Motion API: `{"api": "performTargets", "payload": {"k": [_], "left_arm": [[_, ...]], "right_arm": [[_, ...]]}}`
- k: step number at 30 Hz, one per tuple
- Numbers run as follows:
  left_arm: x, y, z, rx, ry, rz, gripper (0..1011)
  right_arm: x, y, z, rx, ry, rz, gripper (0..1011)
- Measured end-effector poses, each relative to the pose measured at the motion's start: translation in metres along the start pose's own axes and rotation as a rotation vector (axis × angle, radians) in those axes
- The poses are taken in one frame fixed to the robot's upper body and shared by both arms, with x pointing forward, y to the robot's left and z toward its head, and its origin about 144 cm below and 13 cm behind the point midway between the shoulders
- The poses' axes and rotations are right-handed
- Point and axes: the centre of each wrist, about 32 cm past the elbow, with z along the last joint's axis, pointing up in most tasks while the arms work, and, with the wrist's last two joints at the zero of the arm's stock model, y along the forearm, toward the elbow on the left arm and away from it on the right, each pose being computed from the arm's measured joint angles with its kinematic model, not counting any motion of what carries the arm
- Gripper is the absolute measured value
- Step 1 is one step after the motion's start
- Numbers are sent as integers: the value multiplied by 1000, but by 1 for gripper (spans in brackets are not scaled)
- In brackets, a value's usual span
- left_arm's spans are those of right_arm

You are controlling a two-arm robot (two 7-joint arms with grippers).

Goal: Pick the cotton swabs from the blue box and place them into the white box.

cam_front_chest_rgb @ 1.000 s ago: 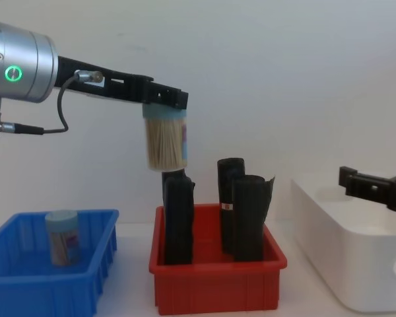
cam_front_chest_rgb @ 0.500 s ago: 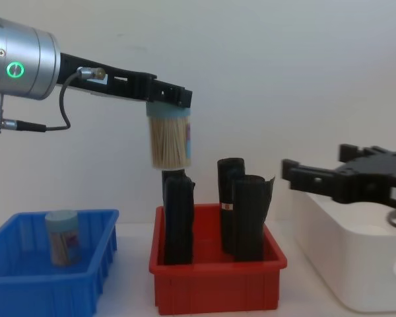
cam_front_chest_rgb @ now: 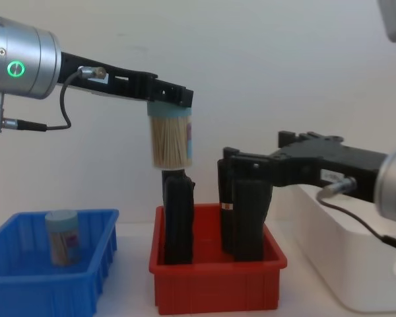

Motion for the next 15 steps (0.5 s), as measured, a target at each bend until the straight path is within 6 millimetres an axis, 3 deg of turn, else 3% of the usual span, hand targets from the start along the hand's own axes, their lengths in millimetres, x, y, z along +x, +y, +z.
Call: {"api": "performTargets", "payload": {"k": [15], "left_arm": [[0,0,0,0,0,-2,653]], "right_arm": [[-3,38,3,-11,11,73,1002]]}}
